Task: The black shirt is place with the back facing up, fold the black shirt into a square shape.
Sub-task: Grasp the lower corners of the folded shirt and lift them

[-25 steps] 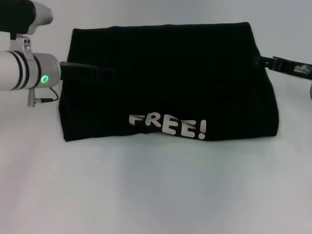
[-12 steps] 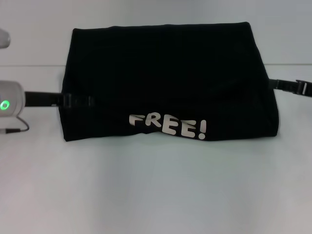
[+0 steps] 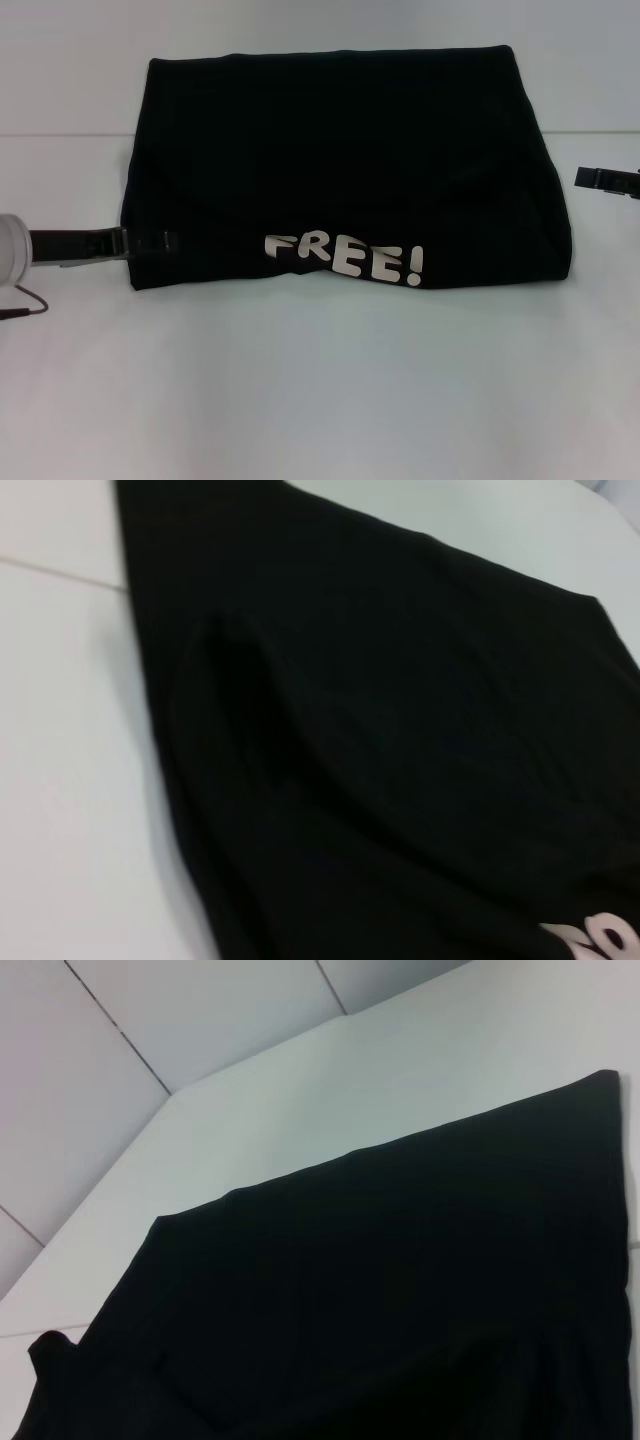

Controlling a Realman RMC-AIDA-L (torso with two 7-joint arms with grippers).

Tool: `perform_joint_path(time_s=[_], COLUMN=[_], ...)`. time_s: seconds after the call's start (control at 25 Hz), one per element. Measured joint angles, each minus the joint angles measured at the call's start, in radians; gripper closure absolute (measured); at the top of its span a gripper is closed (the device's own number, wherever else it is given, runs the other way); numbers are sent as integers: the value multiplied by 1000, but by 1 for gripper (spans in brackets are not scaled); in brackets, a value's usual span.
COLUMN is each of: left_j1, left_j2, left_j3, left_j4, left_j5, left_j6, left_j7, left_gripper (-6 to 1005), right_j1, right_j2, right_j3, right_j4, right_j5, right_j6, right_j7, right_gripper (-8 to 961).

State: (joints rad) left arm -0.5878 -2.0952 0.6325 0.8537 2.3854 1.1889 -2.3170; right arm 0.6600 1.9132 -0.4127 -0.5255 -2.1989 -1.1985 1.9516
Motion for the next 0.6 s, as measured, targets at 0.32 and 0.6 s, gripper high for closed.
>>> perform_joint_path(time_s=[0.32,0.6], left_j1=[-2,-2], left_j2=[0,0], left_j3=[2,6], left_j4=[-56,-79], left_j5=[0,16], left_j6=[-89,-107], left_j7=[0,15], left_gripper=[176,176], right_j1=[1,4], right_j2=[4,6], right_j3=[-3,-2], right_j4=[2,6], right_j5=[1,1], right_j6=[12,15], right_j7=[1,1], right_gripper=[275,274])
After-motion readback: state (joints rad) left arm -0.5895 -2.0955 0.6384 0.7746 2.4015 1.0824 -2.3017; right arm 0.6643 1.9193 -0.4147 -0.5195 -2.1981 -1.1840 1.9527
